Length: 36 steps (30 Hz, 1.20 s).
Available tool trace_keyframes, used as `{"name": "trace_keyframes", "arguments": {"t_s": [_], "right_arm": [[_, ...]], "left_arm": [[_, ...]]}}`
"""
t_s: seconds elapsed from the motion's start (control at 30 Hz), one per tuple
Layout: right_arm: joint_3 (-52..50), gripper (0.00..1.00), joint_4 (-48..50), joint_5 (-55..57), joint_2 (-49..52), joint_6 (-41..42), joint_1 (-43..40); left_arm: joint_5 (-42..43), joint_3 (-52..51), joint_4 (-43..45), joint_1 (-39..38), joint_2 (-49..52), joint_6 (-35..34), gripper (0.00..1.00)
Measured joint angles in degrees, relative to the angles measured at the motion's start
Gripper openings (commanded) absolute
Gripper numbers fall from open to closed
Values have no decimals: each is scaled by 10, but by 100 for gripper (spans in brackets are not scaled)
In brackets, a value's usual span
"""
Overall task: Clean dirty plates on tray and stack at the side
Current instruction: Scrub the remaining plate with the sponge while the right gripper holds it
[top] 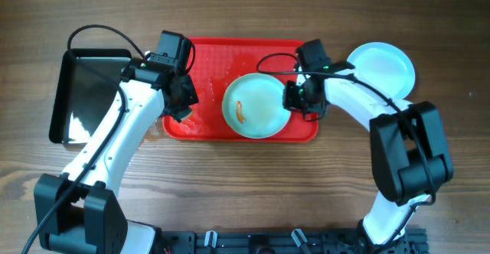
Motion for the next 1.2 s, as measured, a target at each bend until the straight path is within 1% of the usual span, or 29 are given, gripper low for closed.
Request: {"name": "trace_keyframes", "arguments": {"t_s": [0.03, 0.07, 0.2, 0.23, 0.3, 0.33, 0.53, 0.7, 0.77, 0.9, 0.97, 1.0, 1.07, 1.17, 1.2], "right_arm": [[-1, 19, 6, 0, 0, 14, 10], [-1, 22, 9, 0, 0, 25, 18], [-1, 22, -5, 12, -1, 45, 37], [-1, 22, -10, 15, -2, 48, 37], [-1, 8, -12, 20, -3, 54, 37], [-1, 4, -13, 23, -3, 58, 37], [-1, 4, -8, 26, -4, 100, 41], [-4, 4, 61, 33, 3, 154, 67], [-4, 4, 115, 32, 18, 186, 71], [11, 4, 178, 17, 47, 217, 71], [11, 4, 204, -5, 54, 213, 71], [11, 4, 210, -22, 58, 203, 71], [11, 4, 211, -35, 59, 192, 71], [11, 4, 199, -70, 61, 153, 71], [13, 4, 177, -84, 61, 137, 71]], "left_arm": [[0, 0, 0, 0, 0, 0, 4], [0, 0, 0, 0, 0, 0, 4], [0, 0, 0, 0, 0, 0, 4], [0, 0, 0, 0, 0, 0, 4], [0, 0, 0, 0, 0, 0, 4], [0, 0, 0, 0, 0, 0, 4], [5, 0, 5, 0, 0, 0, 4], [47, 0, 43, 0, 0, 9, 4], [72, 0, 59, -1, 0, 15, 4], [86, -2, 84, -2, 0, 18, 4], [88, -16, 125, -6, 0, 19, 4], [89, -34, 166, -8, 0, 26, 4], [90, -55, 211, -9, 1, 50, 4], [94, -67, 242, -9, 1, 94, 4], [102, -68, 245, -9, 1, 103, 4]]}}
